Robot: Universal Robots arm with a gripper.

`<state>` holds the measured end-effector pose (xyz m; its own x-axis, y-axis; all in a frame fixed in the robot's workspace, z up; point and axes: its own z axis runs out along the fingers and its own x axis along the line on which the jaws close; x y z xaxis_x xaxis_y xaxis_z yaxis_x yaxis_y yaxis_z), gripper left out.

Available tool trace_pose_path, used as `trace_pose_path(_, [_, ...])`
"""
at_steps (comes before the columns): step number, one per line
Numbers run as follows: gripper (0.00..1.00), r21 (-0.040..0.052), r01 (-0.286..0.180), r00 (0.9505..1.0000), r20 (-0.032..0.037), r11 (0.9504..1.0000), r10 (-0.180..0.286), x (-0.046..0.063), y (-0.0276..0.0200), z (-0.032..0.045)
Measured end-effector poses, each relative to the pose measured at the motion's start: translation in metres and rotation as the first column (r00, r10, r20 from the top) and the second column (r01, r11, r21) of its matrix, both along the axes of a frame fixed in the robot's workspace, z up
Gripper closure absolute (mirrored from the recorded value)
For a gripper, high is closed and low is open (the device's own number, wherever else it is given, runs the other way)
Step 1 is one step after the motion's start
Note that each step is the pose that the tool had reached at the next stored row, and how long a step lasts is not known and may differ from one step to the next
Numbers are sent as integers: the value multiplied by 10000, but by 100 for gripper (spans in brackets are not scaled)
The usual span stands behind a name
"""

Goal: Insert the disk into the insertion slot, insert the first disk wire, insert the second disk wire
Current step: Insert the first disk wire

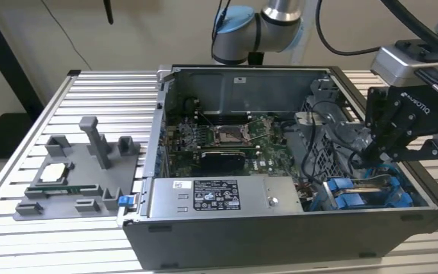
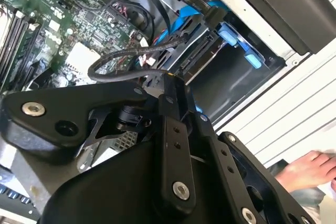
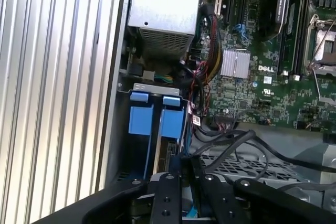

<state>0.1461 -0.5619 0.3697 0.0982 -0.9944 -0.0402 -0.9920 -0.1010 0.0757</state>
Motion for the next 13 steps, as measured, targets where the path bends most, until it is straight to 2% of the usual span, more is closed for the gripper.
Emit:
trace_pose_path(7, [100, 0, 5, 9998, -180, 10000, -5, 91, -61, -48])
trace_pose_path(9, [100, -1, 5, 9998, -204, 10000, -5, 140, -66, -59])
trace_pose_path(13, [100, 7, 5, 9998, -205, 10000, -5, 221, -66, -92])
